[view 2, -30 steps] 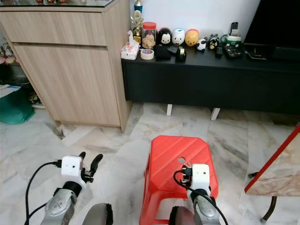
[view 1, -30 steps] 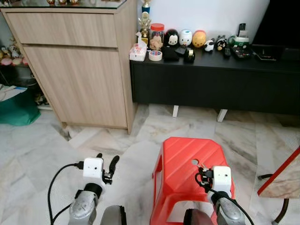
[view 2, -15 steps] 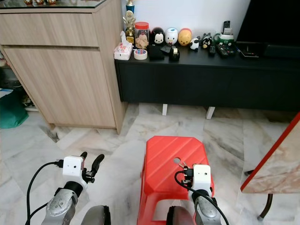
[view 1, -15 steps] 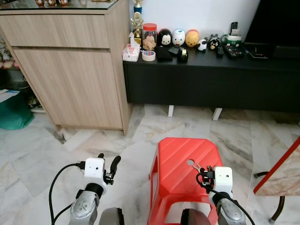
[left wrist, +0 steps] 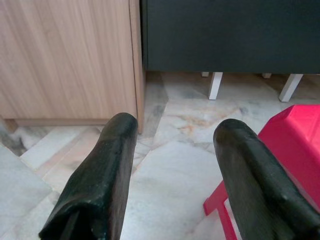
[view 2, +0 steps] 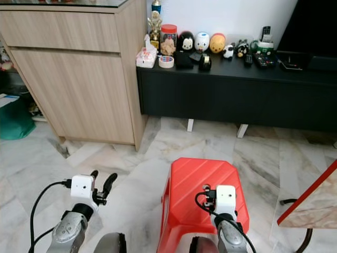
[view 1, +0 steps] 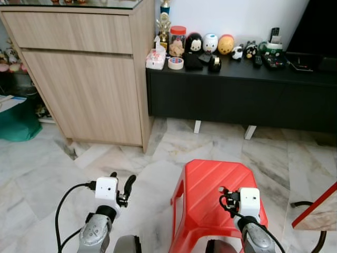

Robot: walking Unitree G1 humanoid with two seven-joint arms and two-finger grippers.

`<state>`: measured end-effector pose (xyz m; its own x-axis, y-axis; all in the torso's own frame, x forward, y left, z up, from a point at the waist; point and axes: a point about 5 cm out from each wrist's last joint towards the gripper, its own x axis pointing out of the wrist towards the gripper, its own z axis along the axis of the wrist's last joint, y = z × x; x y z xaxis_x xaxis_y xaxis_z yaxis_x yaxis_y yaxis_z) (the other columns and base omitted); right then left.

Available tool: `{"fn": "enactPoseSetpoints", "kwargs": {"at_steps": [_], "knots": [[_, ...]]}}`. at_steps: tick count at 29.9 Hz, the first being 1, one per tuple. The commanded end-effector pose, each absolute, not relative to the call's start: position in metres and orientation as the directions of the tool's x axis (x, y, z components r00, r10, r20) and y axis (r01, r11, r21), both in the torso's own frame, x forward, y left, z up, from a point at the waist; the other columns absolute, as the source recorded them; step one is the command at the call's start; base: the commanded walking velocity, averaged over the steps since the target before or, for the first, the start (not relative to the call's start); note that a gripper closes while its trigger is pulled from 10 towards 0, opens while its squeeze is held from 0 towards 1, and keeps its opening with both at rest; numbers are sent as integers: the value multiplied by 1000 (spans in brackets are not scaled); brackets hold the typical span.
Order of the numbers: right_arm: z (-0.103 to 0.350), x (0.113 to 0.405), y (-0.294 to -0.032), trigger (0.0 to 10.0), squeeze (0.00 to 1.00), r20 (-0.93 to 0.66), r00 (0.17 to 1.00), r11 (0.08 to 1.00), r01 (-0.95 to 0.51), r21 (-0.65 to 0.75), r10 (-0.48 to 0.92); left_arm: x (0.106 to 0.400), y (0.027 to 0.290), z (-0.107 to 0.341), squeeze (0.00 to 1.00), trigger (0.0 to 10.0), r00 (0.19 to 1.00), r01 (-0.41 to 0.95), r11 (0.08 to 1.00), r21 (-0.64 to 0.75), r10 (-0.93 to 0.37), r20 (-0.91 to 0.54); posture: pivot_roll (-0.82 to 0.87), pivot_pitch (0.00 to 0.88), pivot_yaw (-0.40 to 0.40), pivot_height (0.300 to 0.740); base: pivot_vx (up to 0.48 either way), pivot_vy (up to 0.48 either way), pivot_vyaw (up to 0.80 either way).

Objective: Hang keys on a hook

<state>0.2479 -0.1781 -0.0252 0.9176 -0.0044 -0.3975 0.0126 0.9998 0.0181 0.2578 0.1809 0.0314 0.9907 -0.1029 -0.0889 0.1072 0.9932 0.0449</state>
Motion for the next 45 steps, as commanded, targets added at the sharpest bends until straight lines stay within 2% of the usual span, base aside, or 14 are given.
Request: {"fn": "enactPoseSetpoints", "kwargs": {"at_steps": [1,7,17,18,23,24,25,32,45], "knots": [[-30,244,-183,10000,0,-431,902,1000,29,2,-25,255,179,26,0,10000,987,118,992,40,-112,-117,27,0,-45,595,0,0,0],[-39,240,-188,10000,0,-527,847,996,36,-85,-76,255,178,26,0,10000,986,120,992,39,-115,-120,25,0,-44,595,0,0,0],[-30,257,-184,10000,0,-520,852,992,-11,-123,-55,260,174,29,0,10000,985,137,990,36,-132,-114,31,9,-41,595,0,0,0],[-28,260,-184,10000,1000,-516,855,993,-9,-121,-55,262,173,30,0,10000,985,139,990,36,-134,-110,34,11,-42,595,0,0,0],[-21,271,-180,10000,1000,-507,861,987,-40,-155,-45,265,171,33,0,10000,985,144,989,34,-140,-98,36,31,-44,595,0,0,0],[-20,274,-178,10000,345,-510,860,983,-66,-174,-33,265,169,33,0,10000,985,146,989,33,-142,-95,37,37,-45,595,0,0,0],[-19,276,-176,10000,0,-518,855,978,-89,-190,-23,264,169,33,0,10000,985,146,989,31,-143,-93,38,45,-47,595,0,0,0],[-22,274,-175,10000,0,-550,835,964,-134,-230,-15,258,169,32,0,10000,986,145,989,29,-142,-93,41,63,-51,595,0,0,0],[-22,277,-172,10000,0,-572,820,969,-128,-210,-16,246,167,34,0,10000,986,145,989,25,-142,-88,56,116,-63,595,0,0,0]]}}
